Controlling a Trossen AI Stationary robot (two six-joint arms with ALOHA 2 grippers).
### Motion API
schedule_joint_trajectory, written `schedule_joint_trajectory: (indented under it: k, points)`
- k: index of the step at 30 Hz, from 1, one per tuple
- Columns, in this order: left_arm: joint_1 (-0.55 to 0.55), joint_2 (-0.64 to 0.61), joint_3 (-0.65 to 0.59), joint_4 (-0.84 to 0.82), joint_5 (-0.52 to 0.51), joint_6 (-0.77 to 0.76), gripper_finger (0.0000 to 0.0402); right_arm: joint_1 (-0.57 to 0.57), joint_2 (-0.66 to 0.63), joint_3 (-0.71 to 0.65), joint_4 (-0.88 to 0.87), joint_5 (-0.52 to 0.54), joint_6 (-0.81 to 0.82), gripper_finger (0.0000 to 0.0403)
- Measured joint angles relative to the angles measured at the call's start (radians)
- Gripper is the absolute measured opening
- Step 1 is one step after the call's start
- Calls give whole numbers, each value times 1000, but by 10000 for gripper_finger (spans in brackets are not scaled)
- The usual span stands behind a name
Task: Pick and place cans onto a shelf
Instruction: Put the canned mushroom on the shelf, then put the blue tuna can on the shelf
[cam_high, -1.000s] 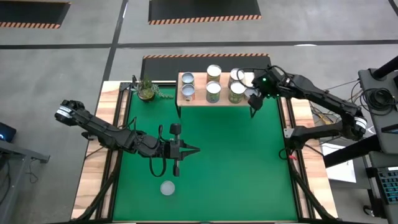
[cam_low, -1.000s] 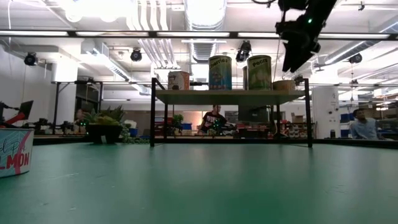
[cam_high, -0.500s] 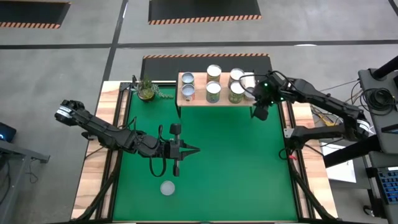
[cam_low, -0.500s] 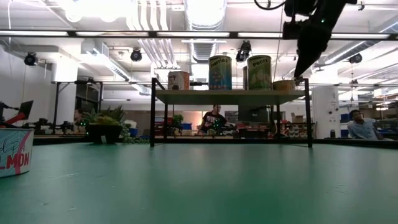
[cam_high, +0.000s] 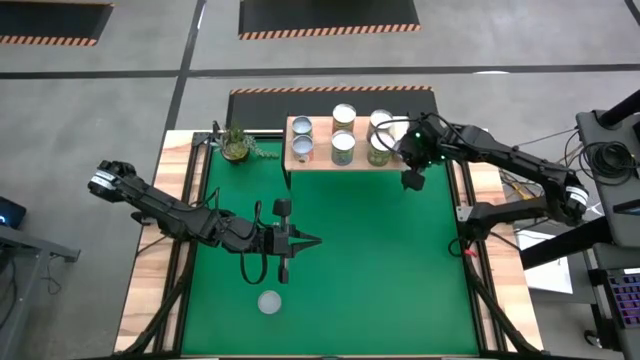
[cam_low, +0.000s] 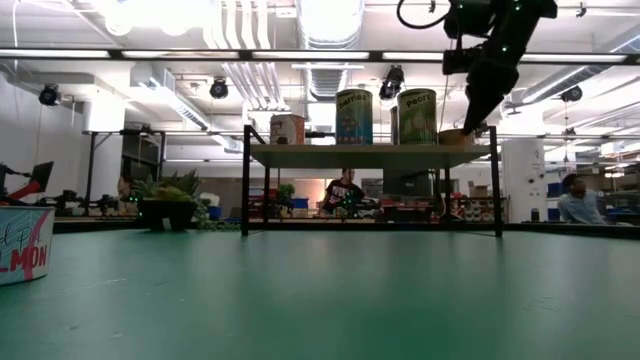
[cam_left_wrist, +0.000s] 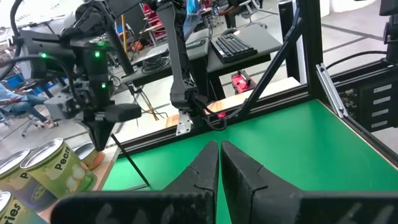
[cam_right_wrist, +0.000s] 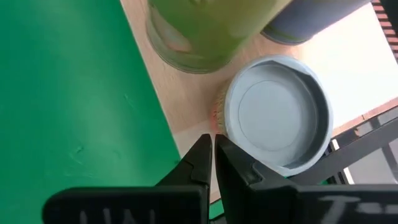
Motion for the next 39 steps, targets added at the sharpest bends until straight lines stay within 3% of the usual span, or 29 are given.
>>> schedule_joint_trajectory:
  k: [8, 31, 39]
  points:
    - [0, 0, 0, 0, 0, 0, 0, 0, 28, 0, 41, 126, -33, 9]
    - [0, 0, 0, 4, 0, 0, 0, -65, 21, 0, 156, 132, -67, 9]
    - [-7, 0, 0, 4, 0, -142, 0, 7, -138, -7, 67, 55, 75, 9]
